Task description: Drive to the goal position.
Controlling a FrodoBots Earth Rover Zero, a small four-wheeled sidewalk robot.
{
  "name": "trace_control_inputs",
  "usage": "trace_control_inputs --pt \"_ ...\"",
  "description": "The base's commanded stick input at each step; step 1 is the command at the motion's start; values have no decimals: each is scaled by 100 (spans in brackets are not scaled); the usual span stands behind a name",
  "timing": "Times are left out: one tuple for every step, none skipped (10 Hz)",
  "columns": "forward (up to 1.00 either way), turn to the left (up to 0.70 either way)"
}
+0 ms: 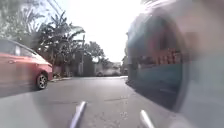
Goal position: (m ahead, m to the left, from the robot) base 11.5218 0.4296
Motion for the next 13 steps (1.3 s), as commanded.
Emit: trace_control_inputs --pt "85 0" --pt "85 0" --pt "85 0" --pt "85 0" --pt "85 0" --pt "85 0" --pt "85 0" --pt "85 0" --pt "85 0" --pt "85 0" --pt "85 0" --pt "85 0" --pt "85 0"
